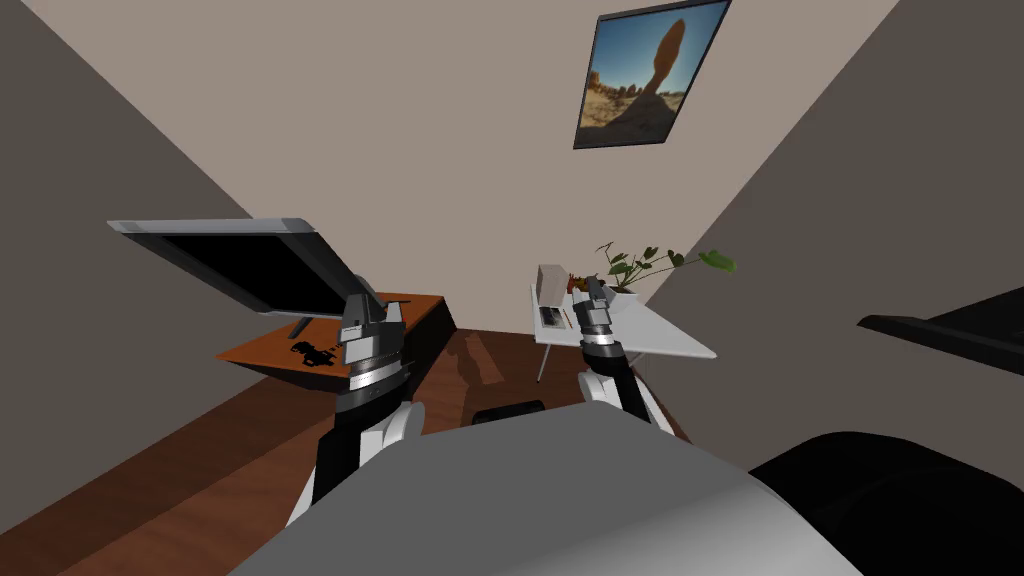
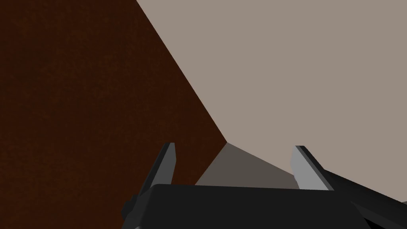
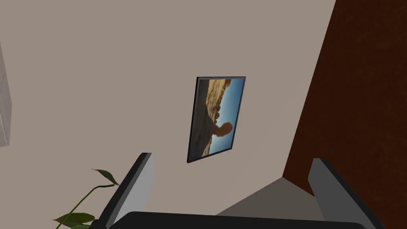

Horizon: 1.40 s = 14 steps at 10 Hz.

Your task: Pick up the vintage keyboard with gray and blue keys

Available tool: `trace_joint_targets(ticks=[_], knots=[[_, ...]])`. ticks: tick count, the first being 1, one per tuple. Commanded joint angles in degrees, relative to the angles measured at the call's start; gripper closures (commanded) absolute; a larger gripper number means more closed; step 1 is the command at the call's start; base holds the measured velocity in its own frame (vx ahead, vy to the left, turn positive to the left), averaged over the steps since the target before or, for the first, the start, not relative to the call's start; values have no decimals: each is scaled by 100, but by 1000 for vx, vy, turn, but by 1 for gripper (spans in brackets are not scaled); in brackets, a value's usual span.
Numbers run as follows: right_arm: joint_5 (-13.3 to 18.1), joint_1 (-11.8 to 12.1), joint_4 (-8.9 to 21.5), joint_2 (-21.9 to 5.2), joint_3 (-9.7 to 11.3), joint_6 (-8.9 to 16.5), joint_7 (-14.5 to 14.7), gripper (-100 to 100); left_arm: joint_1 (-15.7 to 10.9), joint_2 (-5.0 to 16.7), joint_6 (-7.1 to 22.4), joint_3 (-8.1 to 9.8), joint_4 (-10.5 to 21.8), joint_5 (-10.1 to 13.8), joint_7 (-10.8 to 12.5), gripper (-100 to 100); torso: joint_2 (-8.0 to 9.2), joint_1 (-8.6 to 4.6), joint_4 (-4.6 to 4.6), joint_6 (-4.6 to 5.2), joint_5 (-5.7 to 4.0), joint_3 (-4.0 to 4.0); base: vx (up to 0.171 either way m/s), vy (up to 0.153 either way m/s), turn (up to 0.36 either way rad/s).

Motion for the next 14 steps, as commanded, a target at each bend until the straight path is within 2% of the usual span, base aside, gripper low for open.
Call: trace_joint_targets(ticks=[1,5,10,11,13,14], knots=[[-63,54,-27,-227,-120,117,65,-100,0,0,0,0,0,0,0,0,0,0,0,0,0,0,53,53,9],[-306,249,-109,-760,-474,528,293,-100,1,-1,0,-1,0,0,0,0,-37,61,-8,-1,14,-22,98,146,2],[-856,600,-211,-1640,-1059,1326,764,-100,1,-1,0,-1,-1,0,0,0,-53,69,-13,-1,16,-31,141,180,-2],[-856,600,-211,-1723,-1059,1399,764,-100,2,-1,0,-1,-1,0,0,0,-58,65,-13,-1,16,-34,114,107,-8],[-1149,754,-234,-2106,-1294,1770,999,-100,1,-1,0,0,-1,0,0,0,-44,35,-10,-1,9,-26,110,107,-1],[-1149,754,-234,-2193,-1294,1842,999,-100,1,-1,0,-1,-1,0,0,0,-43,44,-10,0,10,-26,97,107,-11]])
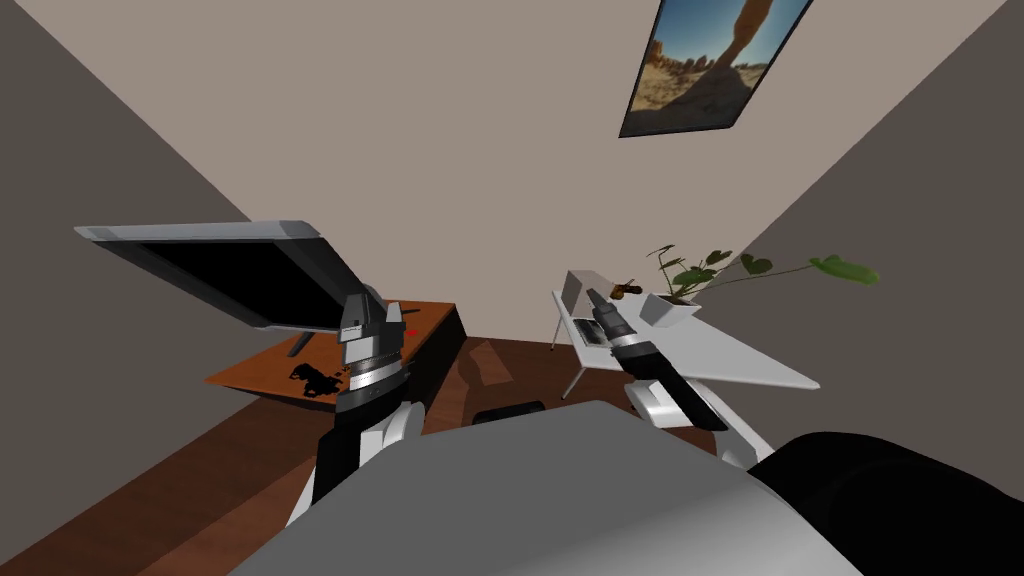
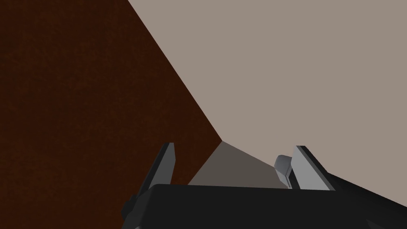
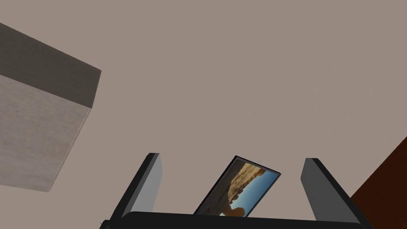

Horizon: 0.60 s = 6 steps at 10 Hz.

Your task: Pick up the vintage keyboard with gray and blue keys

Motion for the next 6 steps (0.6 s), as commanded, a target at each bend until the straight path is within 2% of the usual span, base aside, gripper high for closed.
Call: trace_joint_targets(ticks=[1,2,3,4,5,6], knots=[[-191,73,21,-286,-137,286,146,-100,0,0,0,0,0,0,0,0,0,0,0,0,0,0,94,103,-6],[-362,153,20,-469,-240,432,275,-100,0,0,0,0,0,0,0,0,2,-2,1,0,-1,1,157,130,-14],[-362,153,20,-590,-240,542,275,-100,1,0,0,0,0,0,0,0,-15,5,-2,0,1,-8,125,109,-11],[-542,233,22,-789,-336,730,409,-100,0,0,0,0,0,0,0,0,-10,1,-3,-1,0,-6,128,84,-11],[-542,233,22,-859,-336,797,409,-100,0,0,0,0,0,0,0,0,-11,-7,-2,0,-2,-6,97,64,-7],[-728,312,28,-1068,-424,1016,545,-100,0,0,0,0,0,0,0,0,-1,-16,-1,0,-3,-2,92,62,-12]])
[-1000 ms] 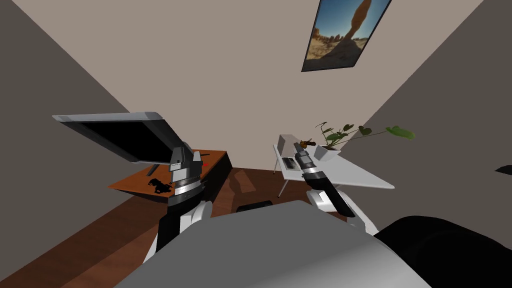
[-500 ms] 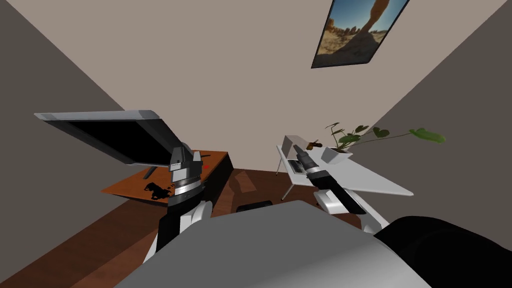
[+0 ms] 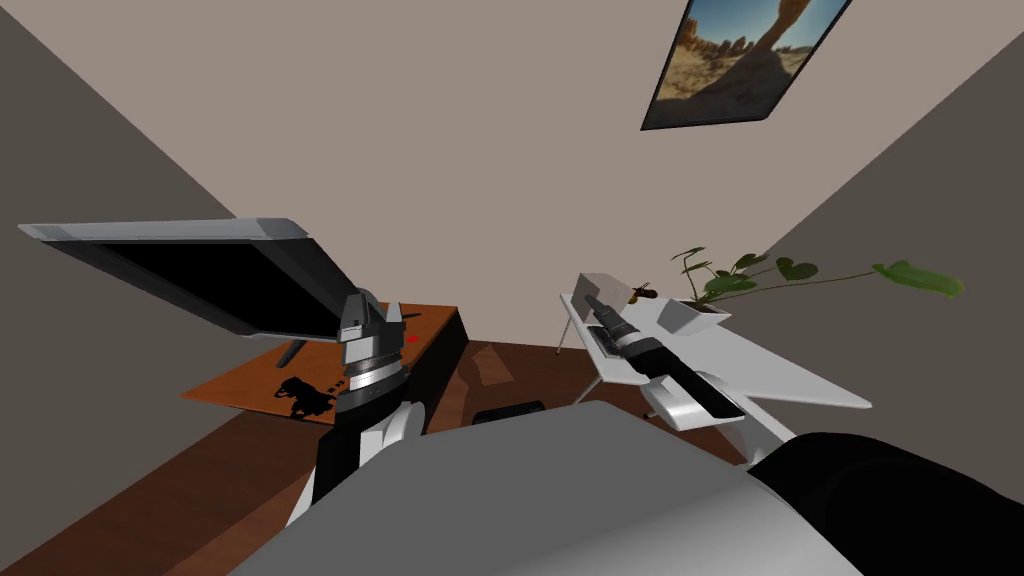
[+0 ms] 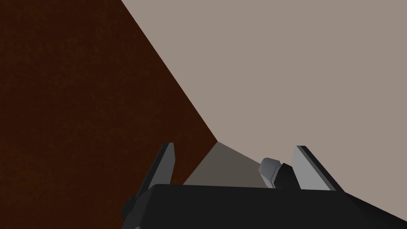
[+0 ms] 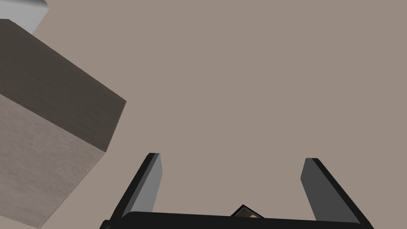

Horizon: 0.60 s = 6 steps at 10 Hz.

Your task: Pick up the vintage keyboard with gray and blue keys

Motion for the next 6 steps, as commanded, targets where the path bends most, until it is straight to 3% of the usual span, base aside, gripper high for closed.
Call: trace_joint_targets(ticks=[1,6], knots=[[-113,78,-12,-202,-77,166,62,-100,0,0,0,0,0,0,0,0,0,0,0,0,0,0,76,47,-8],[-714,313,31,-995,-280,933,484,-100,0,0,0,0,0,0,0,0,7,-8,1,0,-2,3,91,53,-13]])
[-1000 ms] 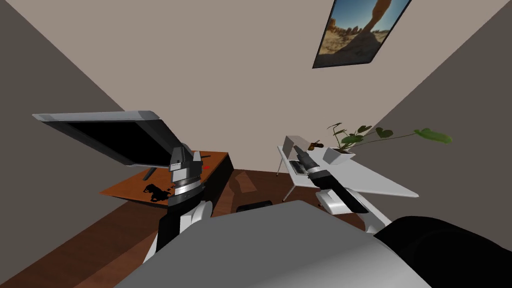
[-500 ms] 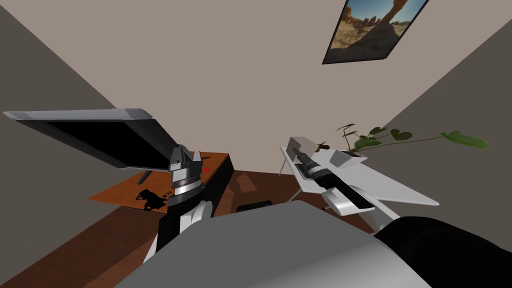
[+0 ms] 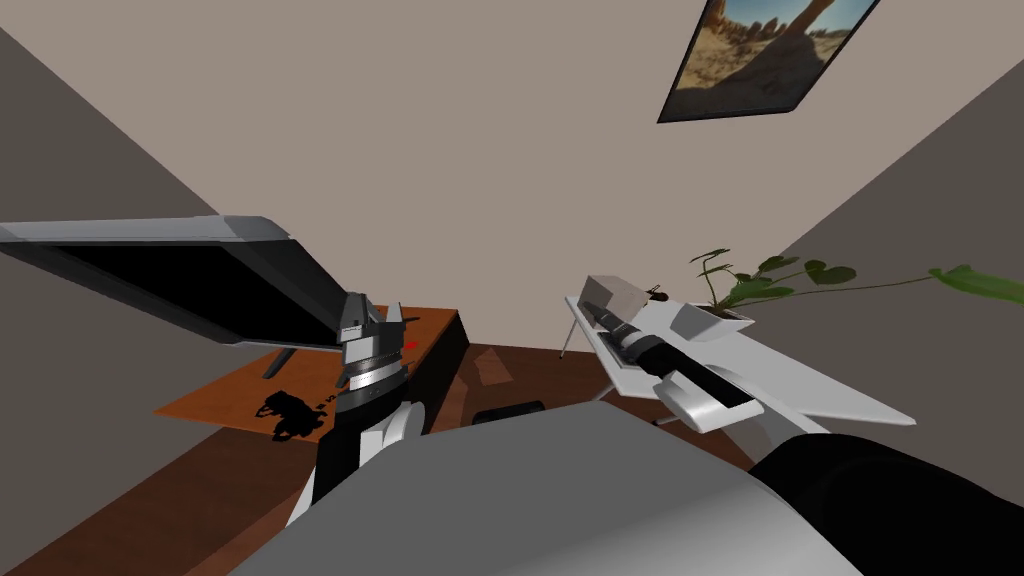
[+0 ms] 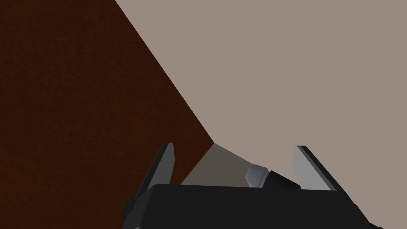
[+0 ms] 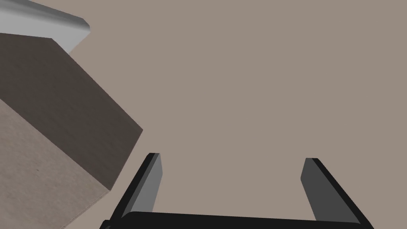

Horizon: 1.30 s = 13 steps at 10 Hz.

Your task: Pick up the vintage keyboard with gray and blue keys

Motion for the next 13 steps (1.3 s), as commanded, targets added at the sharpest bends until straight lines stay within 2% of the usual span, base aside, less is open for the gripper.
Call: trace_joint_targets(ticks=[1,2,3,4,5,6,7,8,9,10,11,12,13], knots=[[-108,32,17,-208,-33,188,82,-100,0,0,0,0,0,0,0,0,0,0,0,0,0,0,78,49,-13],[-321,108,39,-428,-77,390,226,-100,0,0,0,0,0,0,0,0,5,-3,0,0,0,2,95,33,-22],[-321,108,39,-514,-77,466,226,-100,0,0,0,0,0,0,0,0,1,-7,0,0,-1,0,85,28,-10],[-539,184,65,-728,-110,676,370,-100,0,0,0,0,0,0,0,0,4,-10,0,0,-2,1,96,20,-24],[-539,184,65,-823,-110,747,370,-100,0,0,0,0,0,0,0,0,1,-13,0,1,-3,0,75,18,-14],[-760,256,95,-1008,-133,935,514,-100,0,0,0,0,0,0,0,0,7,-15,1,0,-3,3,77,37,-22],[-760,256,95,-1135,-133,1029,514,-100,0,0,0,0,0,0,0,0,6,-9,1,0,-2,3,74,33,-14],[-984,326,129,-1343,-146,1208,658,-100,0,0,0,0,0,0,0,0,8,-10,1,0,-2,4,100,16,-32],[-984,326,129,-1447,-146,1311,658,-100,0,0,0,0,0,0,0,0,1,-14,0,1,-3,1,81,3,-13],[-1210,392,166,-1648,-148,1520,801,-100,0,0,0,0,0,0,0,0,5,-20,0,0,-4,2,85,9,-24],[-1210,392,166,-1757,-148,1592,801,-100,0,0,0,0,0,0,0,0,4,-19,0,1,-4,2,70,2,-16],[-1436,455,207,-1989,-141,1807,942,-100,0,1,0,0,0,0,0,0,9,-21,1,0,-5,4,70,-15,-21],[-1436,455,207,-2067,-141,1871,942,-100,0,1,0,1,0,0,0,0,10,-27,2,1,-6,5,63,-8,-15]])
